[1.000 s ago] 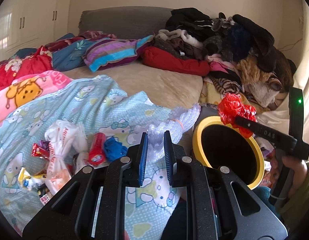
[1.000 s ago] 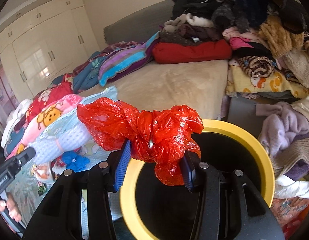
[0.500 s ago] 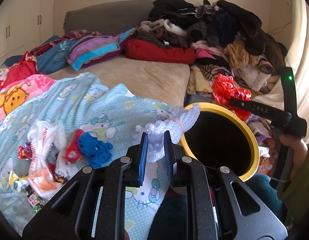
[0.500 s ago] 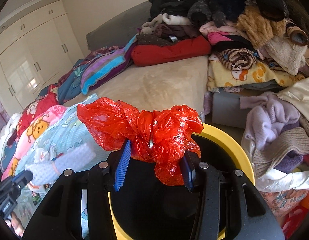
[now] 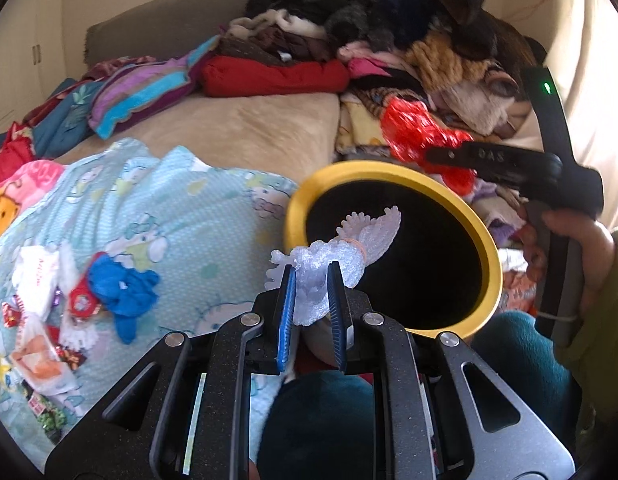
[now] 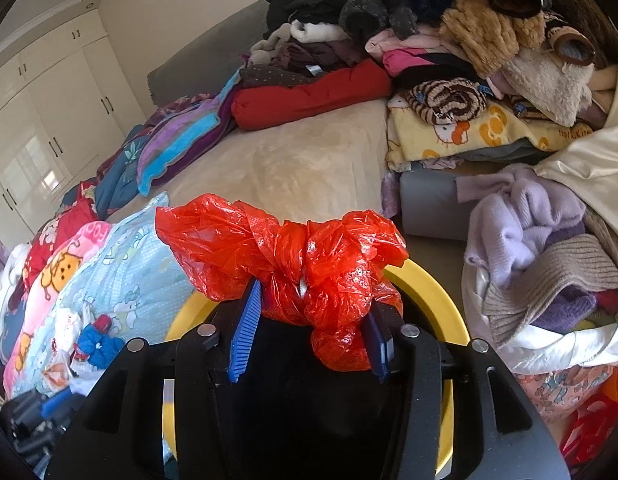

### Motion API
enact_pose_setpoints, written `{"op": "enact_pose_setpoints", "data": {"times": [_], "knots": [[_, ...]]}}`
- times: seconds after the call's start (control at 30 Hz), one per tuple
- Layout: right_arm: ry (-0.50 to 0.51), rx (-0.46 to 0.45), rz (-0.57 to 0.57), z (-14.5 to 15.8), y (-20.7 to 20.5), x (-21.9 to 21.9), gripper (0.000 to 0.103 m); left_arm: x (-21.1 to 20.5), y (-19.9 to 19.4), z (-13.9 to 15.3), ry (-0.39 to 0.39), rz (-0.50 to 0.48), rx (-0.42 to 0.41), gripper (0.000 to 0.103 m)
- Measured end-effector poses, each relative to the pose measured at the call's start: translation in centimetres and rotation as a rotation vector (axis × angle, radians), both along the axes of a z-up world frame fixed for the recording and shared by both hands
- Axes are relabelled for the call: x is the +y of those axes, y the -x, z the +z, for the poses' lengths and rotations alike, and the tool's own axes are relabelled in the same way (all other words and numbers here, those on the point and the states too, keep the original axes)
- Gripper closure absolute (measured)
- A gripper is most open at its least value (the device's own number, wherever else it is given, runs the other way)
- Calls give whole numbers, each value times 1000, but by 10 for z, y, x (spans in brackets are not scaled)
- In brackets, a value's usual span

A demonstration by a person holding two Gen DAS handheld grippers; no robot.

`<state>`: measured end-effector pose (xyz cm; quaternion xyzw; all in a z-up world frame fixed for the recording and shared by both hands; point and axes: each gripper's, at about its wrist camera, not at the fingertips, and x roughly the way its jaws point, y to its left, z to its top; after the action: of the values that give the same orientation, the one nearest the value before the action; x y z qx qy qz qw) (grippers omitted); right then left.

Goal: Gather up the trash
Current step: 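Carry both held items over the yellow-rimmed bin and open both tools to drop them, then move both open tools back from the bin to the trash pile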

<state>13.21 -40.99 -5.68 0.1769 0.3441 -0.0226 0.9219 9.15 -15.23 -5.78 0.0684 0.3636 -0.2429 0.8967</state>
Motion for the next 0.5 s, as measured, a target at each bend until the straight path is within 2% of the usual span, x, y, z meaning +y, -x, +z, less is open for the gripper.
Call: {"op": "enact_pose_setpoints", "data": {"times": [0.1, 0.17, 0.2, 0.27, 0.3, 0.37, 0.4, 0.5], "knots": [[-13, 10, -2, -3, -1, -5, 57, -12, 1, -5, -10, -28, 11, 92], [-21, 14, -1, -5, -1, -7, 51, -20, 3, -8, -14, -44, 13, 91], [-23, 16, -6, -6, -2, -8, 47, -25, 3, -9, -16, -53, 14, 91], [-37, 21, -19, -8, -2, -12, 25, -30, 3, -11, -13, -61, 10, 86], [-49, 27, -27, -10, -2, -14, 22, -31, 2, -12, -5, -59, 6, 80], [-56, 41, -43, -13, -2, -18, 20, -27, -1, -12, 16, -28, 4, 17], [-50, 47, -49, -13, -2, -19, 20, -24, -2, -12, 31, -6, 0, 13], [-38, 45, -54, -12, -1, -19, 20, -10, -6, -9, 73, 44, 3, 13]]}}
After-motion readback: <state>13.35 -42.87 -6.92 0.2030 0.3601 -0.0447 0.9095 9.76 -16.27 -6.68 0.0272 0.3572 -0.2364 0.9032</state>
